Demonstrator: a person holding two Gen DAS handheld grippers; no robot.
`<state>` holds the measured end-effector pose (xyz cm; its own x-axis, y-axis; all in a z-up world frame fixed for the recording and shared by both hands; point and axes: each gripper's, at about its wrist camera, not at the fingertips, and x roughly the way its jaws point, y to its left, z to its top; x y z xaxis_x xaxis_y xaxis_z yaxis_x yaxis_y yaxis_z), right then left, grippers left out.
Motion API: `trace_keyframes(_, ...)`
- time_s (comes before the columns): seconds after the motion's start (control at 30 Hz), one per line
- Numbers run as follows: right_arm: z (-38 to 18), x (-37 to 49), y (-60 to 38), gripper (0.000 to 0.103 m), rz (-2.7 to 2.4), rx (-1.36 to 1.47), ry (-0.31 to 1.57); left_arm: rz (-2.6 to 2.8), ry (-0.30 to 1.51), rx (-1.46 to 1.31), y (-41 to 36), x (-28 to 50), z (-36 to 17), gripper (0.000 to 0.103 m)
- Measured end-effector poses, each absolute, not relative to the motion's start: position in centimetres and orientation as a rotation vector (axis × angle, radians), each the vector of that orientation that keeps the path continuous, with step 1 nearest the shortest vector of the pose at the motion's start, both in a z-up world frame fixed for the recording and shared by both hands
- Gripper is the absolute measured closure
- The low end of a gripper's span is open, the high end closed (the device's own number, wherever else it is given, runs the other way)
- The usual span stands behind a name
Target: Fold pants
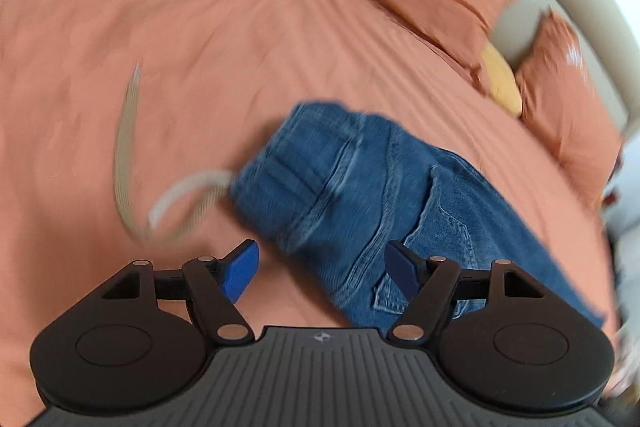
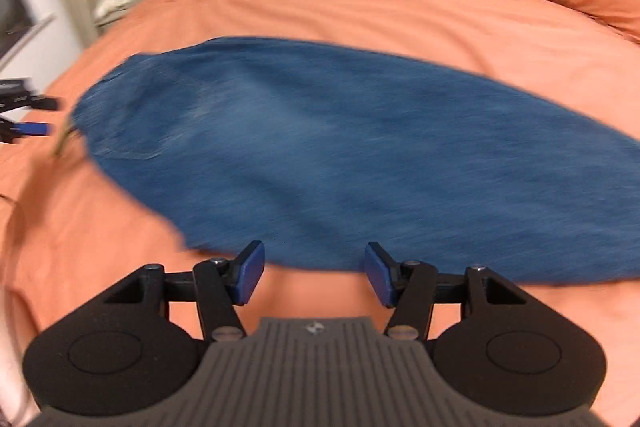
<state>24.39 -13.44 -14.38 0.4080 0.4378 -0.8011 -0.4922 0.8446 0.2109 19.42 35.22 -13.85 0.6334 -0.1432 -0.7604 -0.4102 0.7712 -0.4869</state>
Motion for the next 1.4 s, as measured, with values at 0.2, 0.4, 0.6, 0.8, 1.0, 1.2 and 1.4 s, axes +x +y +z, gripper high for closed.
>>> trace_keyframes(0.2,-17.9,20.4,-7.9,0.051,0.707,-0.081,0.975,0.222,0.833,-0.889,36.1,19.5,-18.7,0.02)
trace_keyframes(0.4,-18.5,20.4,-4.8,0.051,0.725,-0.214,0.851,0.226,0.782,-0.845,36.6,22.0,-18.7,0.043)
trace_keyframes(0.6,-18.1,20.2,-2.7,0.051,0.763,-0.367,0.715,0.25,0.776,-0.714,35.9,23.9,-15.6,0.074)
trace_keyframes(0.8,-19.0,20.2,-1.8,0.09,0.77,-0.472,0.719,0.269,0.757,-0.542,34.0,24.5,-10.7,0.079)
trace_keyframes(1.0,-15.7,19.1,-2.2,0.099,0.829,-0.339,0.733,0.326,0.818,-0.335,33.1,26.7,-9.8,0.082)
trace_keyframes(1.2,-19.4,20.7,-1.6,0.1,0.78,-0.23,0.906,0.414,0.967,-0.303,33.6,28.3,-16.9,0.083)
trace_keyframes(1.4,-18.5,21.3,-2.6,0.093,0.757,-0.177,0.963,0.467,0.998,-0.175,32.1,29.0,-17.3,0.054)
